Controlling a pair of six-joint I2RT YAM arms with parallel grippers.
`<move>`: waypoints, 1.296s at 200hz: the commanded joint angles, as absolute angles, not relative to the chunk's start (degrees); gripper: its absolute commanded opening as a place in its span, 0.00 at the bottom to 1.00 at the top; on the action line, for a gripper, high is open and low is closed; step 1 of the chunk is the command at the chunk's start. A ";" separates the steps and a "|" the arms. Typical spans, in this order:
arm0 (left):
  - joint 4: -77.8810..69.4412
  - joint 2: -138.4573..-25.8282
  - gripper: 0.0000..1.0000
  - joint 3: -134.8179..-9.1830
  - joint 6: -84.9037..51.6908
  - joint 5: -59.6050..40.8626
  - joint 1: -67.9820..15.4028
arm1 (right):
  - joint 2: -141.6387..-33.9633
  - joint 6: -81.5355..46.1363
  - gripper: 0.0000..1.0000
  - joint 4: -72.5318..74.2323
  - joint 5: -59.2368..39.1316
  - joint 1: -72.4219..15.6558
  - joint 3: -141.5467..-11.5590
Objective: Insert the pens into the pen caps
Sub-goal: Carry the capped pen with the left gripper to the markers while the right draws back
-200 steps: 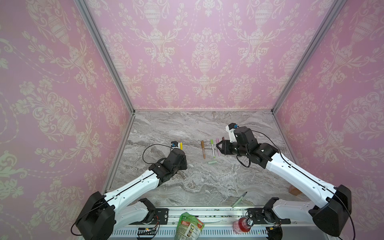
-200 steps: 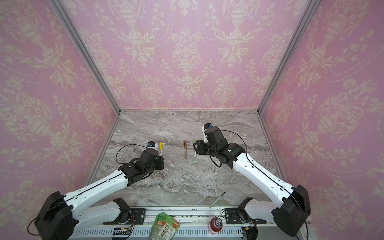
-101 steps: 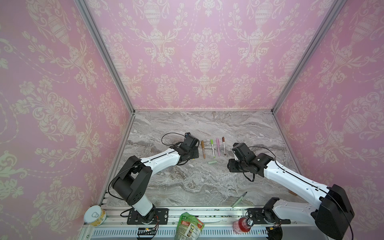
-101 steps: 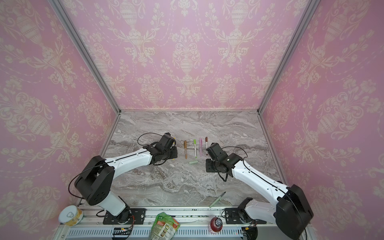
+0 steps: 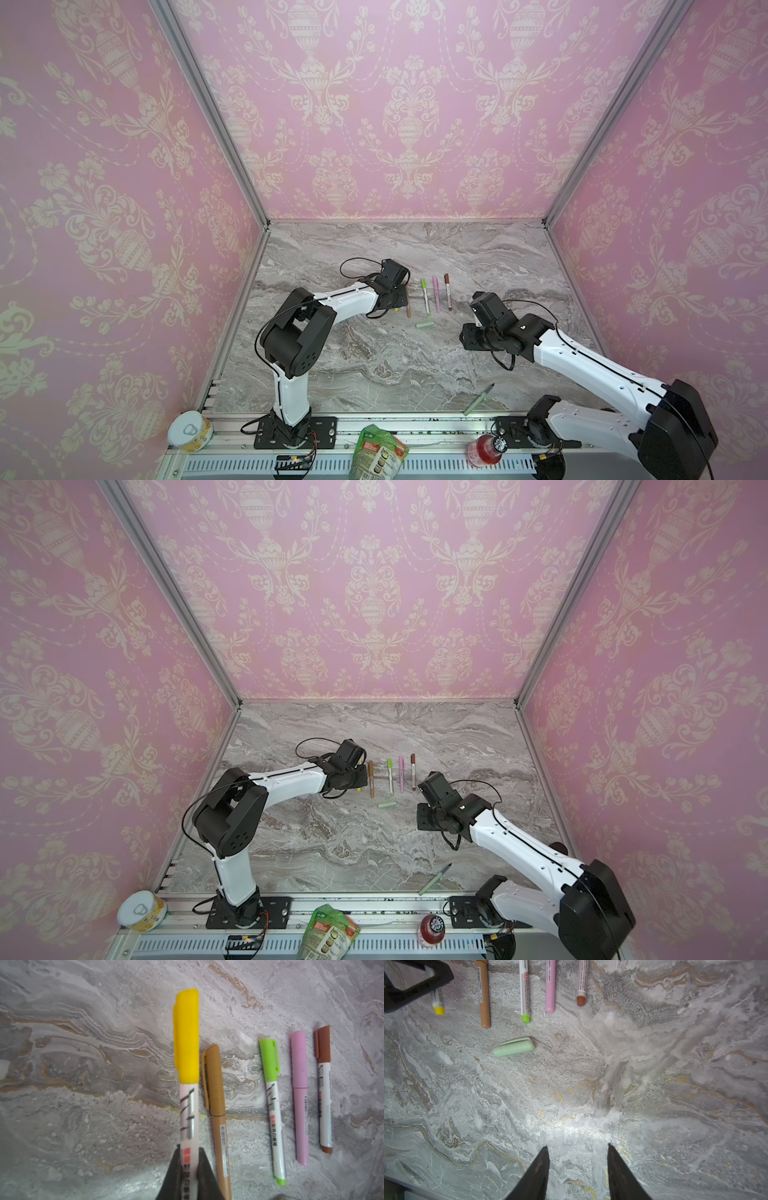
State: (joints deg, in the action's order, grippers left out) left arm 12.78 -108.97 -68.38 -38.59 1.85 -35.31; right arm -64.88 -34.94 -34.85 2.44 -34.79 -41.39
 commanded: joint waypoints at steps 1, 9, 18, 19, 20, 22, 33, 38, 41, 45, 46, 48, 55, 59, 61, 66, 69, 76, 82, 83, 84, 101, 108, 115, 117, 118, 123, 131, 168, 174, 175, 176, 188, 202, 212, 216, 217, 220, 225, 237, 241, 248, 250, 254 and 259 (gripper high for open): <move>17.78 -111.73 0.05 -71.70 -36.70 3.95 -34.70 | -63.55 -34.58 0.47 -34.59 3.05 -34.12 -40.35; 18.54 -112.41 0.05 -72.42 -36.60 4.19 -34.65 | -63.36 -34.59 0.47 -34.47 2.88 -33.96 -40.18; 19.33 -113.04 0.06 -72.91 -36.68 4.62 -34.71 | -63.02 -34.64 0.47 -34.39 2.80 -33.76 -40.00; 19.38 -113.12 0.06 -72.93 -36.67 4.68 -34.67 | -63.06 -34.63 0.47 -34.38 2.81 -33.76 -40.00; 19.45 -113.16 0.06 -72.98 -36.66 4.67 -34.65 | -63.04 -34.63 0.47 -34.42 2.81 -33.71 -39.99; 19.54 -113.30 0.07 -73.09 -36.67 4.77 -34.70 | -62.98 -34.63 0.47 -34.38 2.77 -33.67 -39.99; 20.47 -114.11 0.10 -73.75 -36.78 5.22 -34.70 | -62.76 -34.63 0.47 -34.19 2.61 -33.49 -39.79; 20.86 -114.43 0.11 -74.00 -36.75 5.56 -34.69 | -62.72 -34.58 0.47 -34.13 2.39 -33.36 -39.68; 21.05 -114.55 0.11 -74.17 -36.78 5.61 -34.66 | -62.65 -34.62 0.47 -34.10 2.42 -33.32 -39.64; 21.32 -114.73 0.11 -74.33 -36.83 5.83 -34.65 | -62.65 -34.63 0.47 -34.06 2.45 -33.24 -39.64; 21.34 -114.80 0.11 -74.39 -36.83 5.90 -34.68 | -62.57 -34.63 0.47 -34.04 2.46 -33.23 -39.64; 21.42 -114.83 0.11 -74.36 -36.83 6.05 -34.69 | -62.51 -34.63 0.47 -34.02 2.42 -33.16 -39.59; 21.86 -115.09 0.11 -74.64 -36.95 6.63 -34.64 | -62.34 -34.62 0.47 -33.94 2.38 -33.06 -39.48; 22.11 -115.19 0.11 -74.72 -37.04 7.02 -34.70 | -62.24 -34.63 0.47 -34.00 2.22 -33.01 -39.46; 22.25 -115.19 0.11 -74.78 -37.03 7.31 -34.67 | -62.19 -34.63 0.47 -33.92 2.18 -32.97 -39.42; 22.55 -115.29 0.10 -74.89 -36.95 7.77 -34.72 | -62.07 -34.63 0.47 -33.84 2.11 -32.92 -39.38; 22.77 -115.40 0.10 -74.98 -36.92 8.08 -34.69 | -61.99 -34.63 0.47 -33.84 2.09 -32.88 -39.31; 23.36 -115.48 0.10 -75.19 -36.84 8.83 -34.67 | -61.81 -33.39 0.47 -33.84 2.11 -32.84 -39.26; 23.94 -115.64 0.10 -75.47 -36.83 9.46 -34.66 | -61.64 -33.05 0.47 -33.84 2.06 -32.66 -39.13; 24.10 -115.65 0.10 -75.53 -36.78 9.52 -34.69 | -61.63 -33.05 0.47 -33.84 2.08 -32.68 -39.12; 24.18 -115.66 0.10 -75.51 -36.76 9.55 -34.70 | -61.62 -33.05 0.47 -33.84 2.05 -32.64 -39.12; 25.16 -116.01 0.12 -75.84 -36.57 10.52 -34.64 | -61.16 -32.94 0.47 -33.84 2.13 -32.43 -38.97; 25.43 -116.17 0.14 -75.93 -36.50 10.71 -34.70 | -60.97 -32.87 0.47 -33.84 2.12 -32.39 -38.92; 25.50 -116.32 0.15 -75.93 -36.44 10.64 -34.64 | -60.75 -32.84 0.47 -33.84 2.16 -32.26 -38.77; 25.56 -116.36 0.15 -75.98 -36.33 10.66 -34.63 | -60.74 -32.82 0.47 -33.84 2.12 -32.26 -38.81; 25.57 -116.41 0.15 -76.00 -36.36 10.69 -34.67 | -60.73 -32.80 0.47 -33.84 2.12 -32.26 -38.78; 25.78 -116.53 0.15 -76.10 -36.37 10.68 -34.70 | -60.68 -32.79 0.47 -33.84 2.16 -32.17 -38.68; 25.87 -116.71 0.15 -76.16 -36.36 10.61 -34.66 | -60.60 -32.76 0.47 -33.84 2.07 -32.08 -38.69; 25.87 -116.75 0.18 -76.03 -36.56 11.12 -34.66 | -60.38 -32.48 0.47 -34.10 1.90 -31.82 -38.58; 25.89 -116.72 0.19 -75.96 -36.66 11.30 -34.71 | -60.31 -32.43 0.47 -34.10 1.93 -31.74 -38.71; 25.82 -116.72 0.19 -75.95 -36.70 11.27 -34.67 | -60.30 -32.43 0.47 -34.15 1.93 -31.78 -38.74; 25.79 -116.72 0.19 -75.94 -36.72 11.31 -34.69 | -60.30 -32.43 0.47 -34.17 1.93 -31.80 -38.70; 25.82 -116.57 0.19 -75.85 -36.83 11.41 -34.71 | -60.16 -32.34 0.47 -34.25 1.93 -31.64 -38.72; 25.67 -116.35 0.19 -75.71 -36.83 11.51 -34.71 | -60.00 -32.23 0.47 -34.54 2.14 -31.56 -38.90; 25.66 -116.24 0.19 -75.76 -36.83 11.61 -34.72 | -59.82 -32.17 0.47 -34.63 2.13 -31.47 -38.89; 25.62 -116.10 0.19 -75.69 -36.83 11.72 -34.68 | -59.77 -32.10 0.47 -34.71 2.18 -31.47 -38.93; 25.64 -116.06 0.19 -75.73 -36.83 11.75 -34.61 | -59.77 -32.09 0.47 -34.71 2.19 -31.46 -38.93; 25.62 -115.96 0.20 -75.70 -36.83 11.77 -34.65 | -59.78 -32.08 0.48 -34.78 2.13 -31.40 -38.96; 25.64 -115.78 0.21 -75.67 -36.83 11.78 -34.64 | -59.68 -32.08 0.48 -34.80 2.19 -31.38 -39.02; 25.38 -115.19 0.26 -75.52 -36.83 11.87 -34.68 | -59.70 -31.91 0.48 -35.06 2.17 -31.33 -39.34; 25.06 -114.86 0.28 -75.30 -36.83 11.70 -34.63 | -59.68 -31.84 0.48 -35.15 2.18 -31.21 -39.42; 23.97 -114.09 0.32 -74.75 -36.76 11.22 -34.63 | -59.59 -31.67 0.48 -35.41 2.28 -31.20 -39.76; 23.55 -113.89 0.33 -74.57 -36.68 11.07 -34.63 | -59.61 -31.62 0.48 -35.48 2.28 -31.14 -39.84; 22.70 -113.24 0.35 -74.09 -36.69 10.66 -34.61 | -59.66 -31.51 0.48 -35.58 2.33 -31.09 -40.11; 21.48 -112.36 0.37 -73.48 -36.63 10.10 -34.63 | -59.56 -31.32 0.48 -35.81 2.34 -31.11 -40.39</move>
